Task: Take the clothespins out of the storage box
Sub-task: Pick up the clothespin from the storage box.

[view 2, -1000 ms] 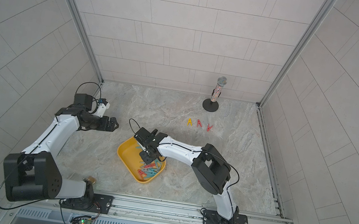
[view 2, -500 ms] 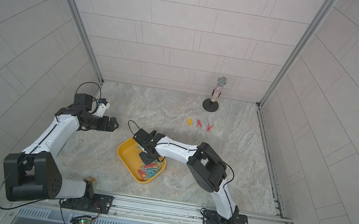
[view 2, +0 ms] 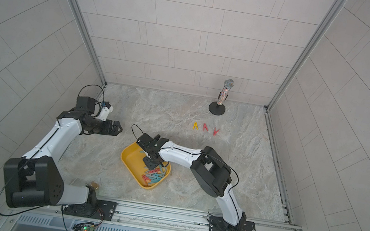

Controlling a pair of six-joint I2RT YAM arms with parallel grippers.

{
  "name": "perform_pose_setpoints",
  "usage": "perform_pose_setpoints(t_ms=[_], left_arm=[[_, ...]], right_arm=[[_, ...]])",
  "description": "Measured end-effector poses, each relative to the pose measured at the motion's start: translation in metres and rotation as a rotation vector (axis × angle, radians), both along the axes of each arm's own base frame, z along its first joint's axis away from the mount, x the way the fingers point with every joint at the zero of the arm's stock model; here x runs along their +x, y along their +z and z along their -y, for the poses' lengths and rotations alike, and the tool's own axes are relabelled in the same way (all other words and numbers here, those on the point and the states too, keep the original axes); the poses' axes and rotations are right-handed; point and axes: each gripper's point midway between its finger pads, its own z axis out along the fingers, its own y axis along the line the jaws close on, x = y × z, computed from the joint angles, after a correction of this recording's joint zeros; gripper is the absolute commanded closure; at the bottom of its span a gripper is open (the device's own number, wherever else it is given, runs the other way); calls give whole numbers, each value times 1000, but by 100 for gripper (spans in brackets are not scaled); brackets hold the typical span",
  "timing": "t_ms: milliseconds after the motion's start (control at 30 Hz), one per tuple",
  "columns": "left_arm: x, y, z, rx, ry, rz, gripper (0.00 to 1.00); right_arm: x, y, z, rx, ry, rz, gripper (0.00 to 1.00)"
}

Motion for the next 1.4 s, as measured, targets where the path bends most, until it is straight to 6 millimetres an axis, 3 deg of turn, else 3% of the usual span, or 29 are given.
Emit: perform_pose_setpoints(t_ms=[300, 633, 1067, 1267, 1400], left_arm=[[0, 0, 0, 0, 0, 0, 0], [0, 0, 0, 0, 0, 0, 0], [0, 0, 0, 0, 0, 0, 0], [0, 0, 0, 0, 0, 0, 0], [0, 0, 0, 0, 0, 0, 0]], right_arm=[[2, 0, 0, -2, -7, 8, 99], [1, 7, 4, 1, -10, 18, 100], [3, 93, -5, 180, -8, 111, 100], [6, 113, 1, 222, -30, 141, 100], [15, 120, 18, 240, -79, 151, 100]])
